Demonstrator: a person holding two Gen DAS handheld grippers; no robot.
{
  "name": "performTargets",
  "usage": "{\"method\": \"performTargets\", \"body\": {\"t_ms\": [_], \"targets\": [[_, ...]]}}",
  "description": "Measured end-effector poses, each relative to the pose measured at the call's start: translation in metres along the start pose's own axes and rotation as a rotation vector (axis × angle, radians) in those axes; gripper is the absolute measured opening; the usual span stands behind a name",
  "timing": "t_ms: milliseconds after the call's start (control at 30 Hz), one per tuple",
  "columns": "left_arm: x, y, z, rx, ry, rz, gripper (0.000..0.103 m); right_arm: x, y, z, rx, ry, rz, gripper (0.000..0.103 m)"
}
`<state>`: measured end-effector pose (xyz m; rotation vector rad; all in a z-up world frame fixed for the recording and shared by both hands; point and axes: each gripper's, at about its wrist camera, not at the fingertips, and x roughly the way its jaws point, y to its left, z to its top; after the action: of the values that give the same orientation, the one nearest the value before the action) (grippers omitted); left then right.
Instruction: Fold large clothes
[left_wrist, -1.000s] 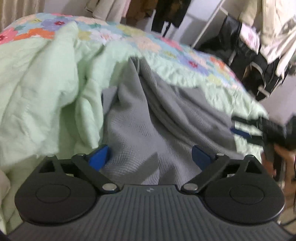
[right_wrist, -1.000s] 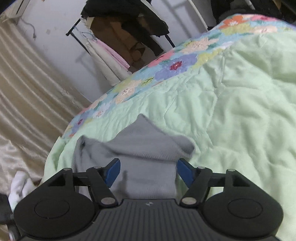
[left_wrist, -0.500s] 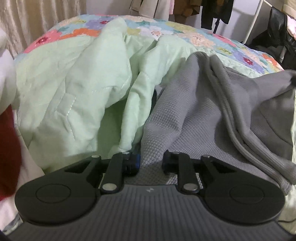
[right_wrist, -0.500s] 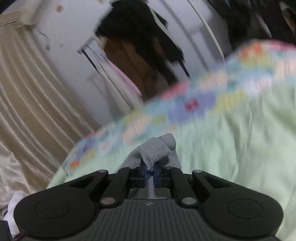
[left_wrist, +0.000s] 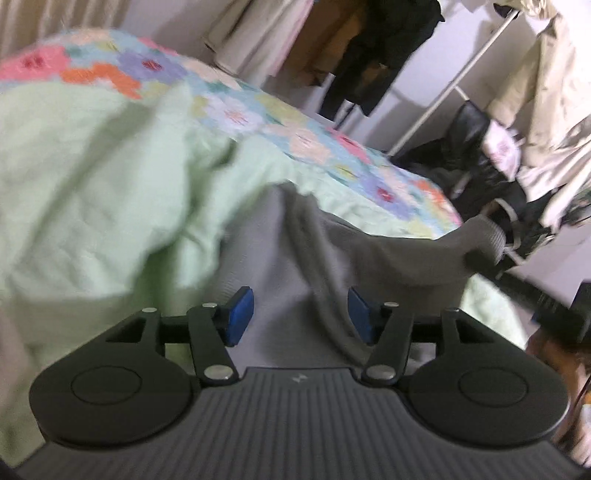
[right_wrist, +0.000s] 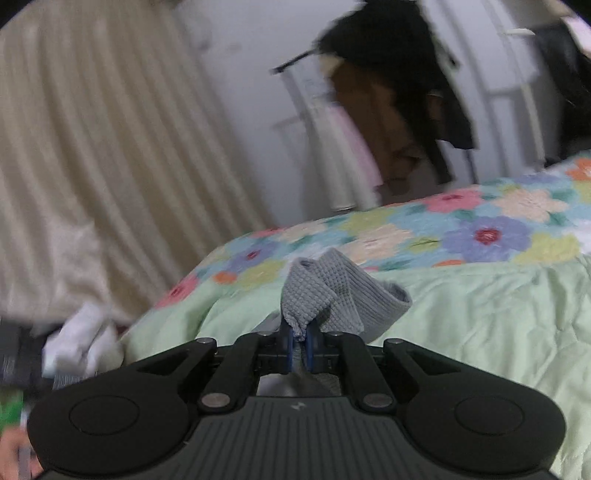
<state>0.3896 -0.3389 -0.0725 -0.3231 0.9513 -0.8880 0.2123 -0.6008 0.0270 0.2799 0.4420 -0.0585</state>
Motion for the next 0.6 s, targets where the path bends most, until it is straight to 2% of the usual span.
{"method": "performTargets", "body": {"t_ms": [67, 133, 233, 300, 367, 433, 533, 600], "targets": [[0.019, -0.006, -0.004, -0.003, 0.022, -0.029, 0.056, 0.0, 0.007, -0.006, -0.009, 0.021, -0.005, 0.007], [0.045, -0.014, -0.009, -0.003, 0.054, -0.053, 0.056, 0.002, 0.013, -0.013, -0.006, 0.062, 0.033, 0.007], [0.081, -0.01, -0.014, -0.099, 0.089, -0.089, 0.056, 0.001, 0.034, -0.031, -0.107, 0.153, 0.068, 0.009], [0.095, -0.004, -0.016, -0.173, 0.07, -0.113, 0.057, -0.003, 0.041, -0.043, -0.114, 0.196, 0.062, 0.013], [0.101, 0.002, -0.019, -0.21, 0.046, -0.127, 0.059, -0.01, 0.045, -0.056, -0.081, 0.24, 0.04, 0.026], [0.103, 0.007, -0.019, -0.251, 0.036, -0.163, 0.059, -0.018, 0.051, -0.069, -0.062, 0.272, 0.008, 0.034], [0.101, 0.011, -0.018, -0.286, 0.017, -0.221, 0.062, -0.03, 0.064, -0.088, -0.103, 0.288, -0.01, 0.034], [0.099, 0.008, -0.016, -0.278, 0.003, -0.24, 0.065, -0.03, 0.066, -0.094, -0.073, 0.3, 0.043, 0.034]]}}
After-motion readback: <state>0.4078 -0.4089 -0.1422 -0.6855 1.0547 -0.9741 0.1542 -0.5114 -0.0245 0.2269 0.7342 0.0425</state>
